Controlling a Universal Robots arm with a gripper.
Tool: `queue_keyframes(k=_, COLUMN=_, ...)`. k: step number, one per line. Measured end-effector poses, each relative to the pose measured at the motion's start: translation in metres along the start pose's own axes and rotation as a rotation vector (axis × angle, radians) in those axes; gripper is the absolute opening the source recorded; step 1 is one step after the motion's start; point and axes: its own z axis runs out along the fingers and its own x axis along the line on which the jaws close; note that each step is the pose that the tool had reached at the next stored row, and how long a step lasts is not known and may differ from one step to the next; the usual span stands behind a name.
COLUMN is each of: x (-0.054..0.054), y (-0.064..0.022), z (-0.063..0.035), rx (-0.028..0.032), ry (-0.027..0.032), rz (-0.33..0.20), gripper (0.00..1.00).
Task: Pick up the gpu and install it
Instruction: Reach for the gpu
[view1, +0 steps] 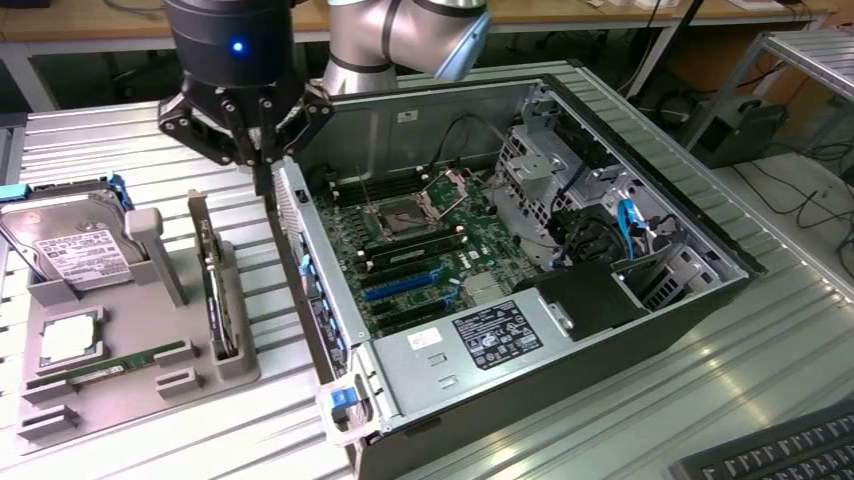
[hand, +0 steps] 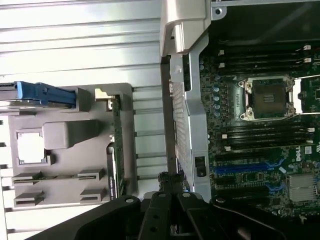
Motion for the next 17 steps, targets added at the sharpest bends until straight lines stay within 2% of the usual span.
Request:
queue_keyframes(k=11, x=0.042, y=-0.0090, z=0.0127, rx=0.0068, ry=0.0002, rz=0.000, gripper=0.11)
queue_keyframes(k=13, x=0.056, y=-0.0107, z=0.0165, rx=0.0087, ry=0.0001, rz=0.000, gripper=0.11)
queue_keyframes(k=14, x=0.059, y=-0.0110, z=0.0174, rx=0.0093, ry=0.0000, rz=0.000, gripper=0.11)
queue_keyframes(k=17, x=0.059, y=-0.0110, z=0.0174, rx=0.0094, ry=0.0001, rz=0.000, gripper=0.11)
